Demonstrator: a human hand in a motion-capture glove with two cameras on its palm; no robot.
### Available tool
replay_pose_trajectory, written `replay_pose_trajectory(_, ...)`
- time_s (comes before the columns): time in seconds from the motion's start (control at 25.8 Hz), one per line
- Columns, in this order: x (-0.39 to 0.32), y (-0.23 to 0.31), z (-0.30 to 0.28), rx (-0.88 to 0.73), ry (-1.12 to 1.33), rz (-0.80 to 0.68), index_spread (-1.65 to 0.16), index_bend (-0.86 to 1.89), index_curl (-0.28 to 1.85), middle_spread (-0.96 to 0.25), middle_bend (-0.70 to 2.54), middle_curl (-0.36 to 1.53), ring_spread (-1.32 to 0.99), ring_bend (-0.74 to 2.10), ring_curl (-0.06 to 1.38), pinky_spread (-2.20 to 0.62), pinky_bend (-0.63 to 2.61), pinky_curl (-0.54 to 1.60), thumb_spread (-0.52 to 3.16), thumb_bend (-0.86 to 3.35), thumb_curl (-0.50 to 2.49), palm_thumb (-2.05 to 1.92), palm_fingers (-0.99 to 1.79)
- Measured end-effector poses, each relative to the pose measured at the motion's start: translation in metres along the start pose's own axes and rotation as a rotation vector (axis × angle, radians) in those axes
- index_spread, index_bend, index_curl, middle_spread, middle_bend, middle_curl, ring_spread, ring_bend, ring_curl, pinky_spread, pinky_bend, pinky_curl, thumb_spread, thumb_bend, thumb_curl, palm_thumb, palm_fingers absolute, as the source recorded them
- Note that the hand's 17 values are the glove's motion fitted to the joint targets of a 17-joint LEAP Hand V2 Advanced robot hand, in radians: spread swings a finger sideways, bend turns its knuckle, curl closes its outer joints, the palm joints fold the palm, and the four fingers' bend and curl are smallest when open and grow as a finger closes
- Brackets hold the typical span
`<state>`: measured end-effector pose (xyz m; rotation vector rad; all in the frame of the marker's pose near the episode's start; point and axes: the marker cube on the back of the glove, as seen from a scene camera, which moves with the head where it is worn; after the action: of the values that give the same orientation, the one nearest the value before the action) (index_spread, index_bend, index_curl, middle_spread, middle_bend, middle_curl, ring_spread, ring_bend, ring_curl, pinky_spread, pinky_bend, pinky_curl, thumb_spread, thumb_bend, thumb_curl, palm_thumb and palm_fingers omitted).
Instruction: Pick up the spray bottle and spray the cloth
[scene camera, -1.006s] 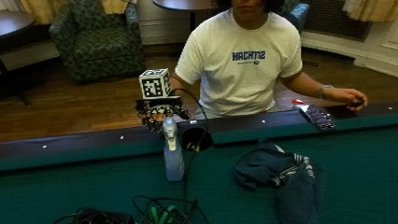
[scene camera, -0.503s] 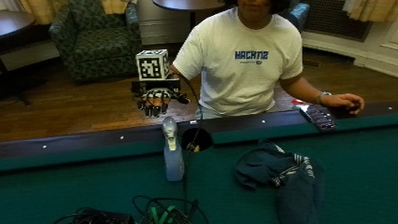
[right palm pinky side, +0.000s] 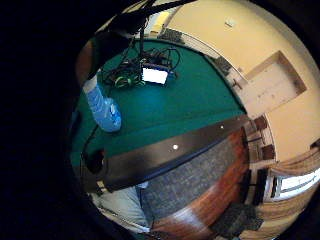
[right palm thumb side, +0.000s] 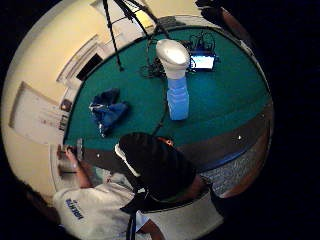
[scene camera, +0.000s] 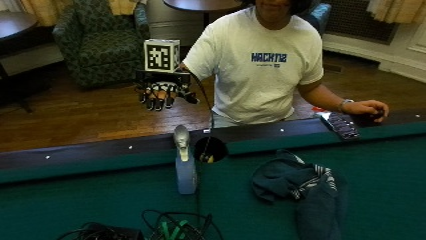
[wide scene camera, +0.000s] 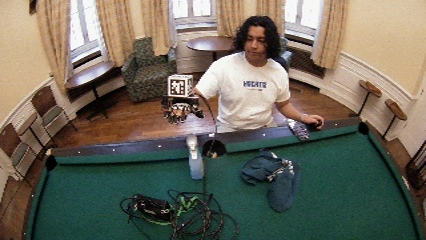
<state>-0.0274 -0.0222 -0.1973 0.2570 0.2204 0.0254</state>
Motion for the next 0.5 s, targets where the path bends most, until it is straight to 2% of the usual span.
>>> replay_pose_trajectory(0.5,0.001,0.0011,0.0068,-0.054,-0.017,-0.02,-0.38,0.14,0.27,-0.11,0.19,0.34,-0.1,0.37,0.32,0.22,0.24,0.33,1.03,-0.03,0.28,0.17,0.5)
